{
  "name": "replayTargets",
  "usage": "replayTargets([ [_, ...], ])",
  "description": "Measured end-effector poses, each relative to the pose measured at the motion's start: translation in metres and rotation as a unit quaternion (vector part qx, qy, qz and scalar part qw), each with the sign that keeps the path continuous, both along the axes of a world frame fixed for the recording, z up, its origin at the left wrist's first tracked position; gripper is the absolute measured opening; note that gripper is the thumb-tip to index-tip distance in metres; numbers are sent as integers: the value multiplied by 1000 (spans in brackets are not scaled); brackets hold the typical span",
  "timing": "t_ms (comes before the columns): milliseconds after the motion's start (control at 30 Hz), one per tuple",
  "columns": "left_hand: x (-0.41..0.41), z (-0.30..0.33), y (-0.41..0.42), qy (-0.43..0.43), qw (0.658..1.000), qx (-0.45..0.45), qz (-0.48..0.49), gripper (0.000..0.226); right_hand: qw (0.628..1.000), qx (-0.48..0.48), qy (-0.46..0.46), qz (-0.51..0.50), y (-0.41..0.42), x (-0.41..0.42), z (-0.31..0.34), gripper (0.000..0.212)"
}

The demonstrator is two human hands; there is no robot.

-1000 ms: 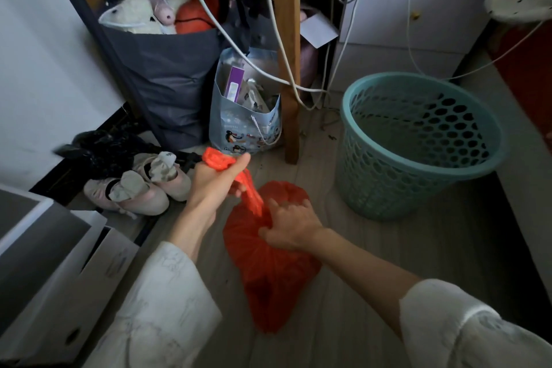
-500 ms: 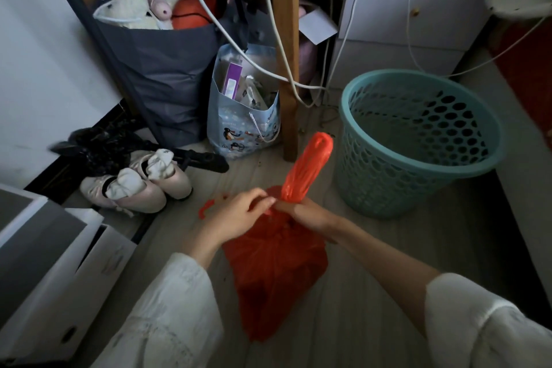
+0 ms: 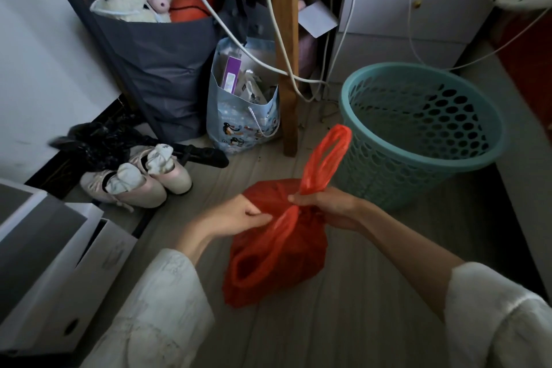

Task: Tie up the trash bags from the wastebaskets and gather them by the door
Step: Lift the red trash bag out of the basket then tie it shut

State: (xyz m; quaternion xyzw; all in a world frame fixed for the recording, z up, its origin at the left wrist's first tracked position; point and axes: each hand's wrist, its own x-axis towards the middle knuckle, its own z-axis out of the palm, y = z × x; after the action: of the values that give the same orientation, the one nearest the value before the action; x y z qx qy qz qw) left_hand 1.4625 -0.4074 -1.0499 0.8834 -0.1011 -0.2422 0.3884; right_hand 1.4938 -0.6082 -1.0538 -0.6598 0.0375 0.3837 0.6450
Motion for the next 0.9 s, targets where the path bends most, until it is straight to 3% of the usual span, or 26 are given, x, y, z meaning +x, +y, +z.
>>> replayTargets([
  [67,1,-10,-8,-46,993,-55,94,9,999,-20,-21,18,-2,0,1,12],
  [133,-1,-18,-21,-63,985,-98,128,21,996,-44,-60,40,0,-1,1,18],
  [300,-2,-37,-35,-90,985,-106,101,32,984,-82,-131,90,2,-3,-3,28],
  [567,-10,-46,-43,-96,979,-128,125,22,972,-138,-157,111,-5,-7,-2,34],
  [667,-9,-45,-47,-105,978,-131,124,18,925,-236,-260,143,-2,-9,0,32],
  [733,-6,-41,-51,-94,980,-130,118,30,871,-327,-330,160,0,-9,4,12],
  [800,-5,-36,-54,-72,976,-161,128,44,839,-388,-354,144,1,-7,3,27],
  [900,-6,-33,-59,-63,969,-169,166,13,821,-411,-376,124,1,-11,0,28],
])
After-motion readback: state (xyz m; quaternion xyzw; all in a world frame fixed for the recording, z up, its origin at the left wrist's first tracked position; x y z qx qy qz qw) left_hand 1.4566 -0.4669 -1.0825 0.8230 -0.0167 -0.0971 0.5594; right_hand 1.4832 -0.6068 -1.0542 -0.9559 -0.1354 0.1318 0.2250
